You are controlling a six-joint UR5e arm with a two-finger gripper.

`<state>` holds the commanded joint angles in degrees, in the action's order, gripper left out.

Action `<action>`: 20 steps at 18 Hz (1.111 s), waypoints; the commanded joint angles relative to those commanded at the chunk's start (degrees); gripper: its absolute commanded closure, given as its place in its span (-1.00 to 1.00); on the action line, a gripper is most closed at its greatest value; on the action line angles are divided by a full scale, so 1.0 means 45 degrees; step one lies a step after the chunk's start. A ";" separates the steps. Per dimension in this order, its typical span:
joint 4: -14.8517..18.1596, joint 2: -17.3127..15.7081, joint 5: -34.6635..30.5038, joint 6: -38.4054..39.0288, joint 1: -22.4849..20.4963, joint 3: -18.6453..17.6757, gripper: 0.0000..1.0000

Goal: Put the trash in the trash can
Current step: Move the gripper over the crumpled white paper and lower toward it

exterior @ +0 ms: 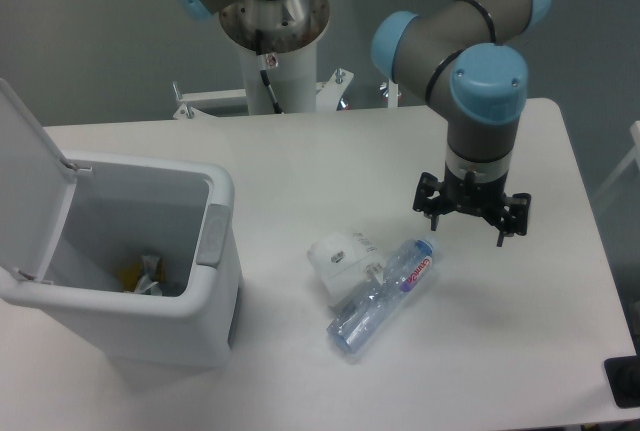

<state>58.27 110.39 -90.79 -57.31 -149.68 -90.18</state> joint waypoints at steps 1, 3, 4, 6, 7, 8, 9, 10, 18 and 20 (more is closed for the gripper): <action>0.0019 0.0000 0.0000 0.0040 0.0116 0.0000 -1.00; 0.0019 -0.0020 0.0039 0.0040 0.0215 0.0000 -1.00; 0.0039 -0.0078 0.0136 0.0021 0.0235 0.0000 -1.00; -0.0019 -0.0078 0.0195 0.0001 0.0293 -0.0039 -1.00; -0.0058 -0.0078 0.0195 0.0001 0.0448 -0.0213 -1.00; -0.0349 -0.0059 0.0195 -0.0018 0.0527 -0.0505 -1.00; -0.0970 -0.0020 0.0195 -0.0019 0.0605 -0.0875 -1.00; -0.1673 -0.0020 0.0195 0.0001 0.0761 -0.1324 -1.00; -0.2402 0.0487 0.0195 0.0079 0.1621 -0.1621 -1.00; -0.2403 0.0566 0.0195 0.0021 0.1641 -0.1621 -1.00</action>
<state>47.46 112.94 -89.91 -57.22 -142.29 -97.47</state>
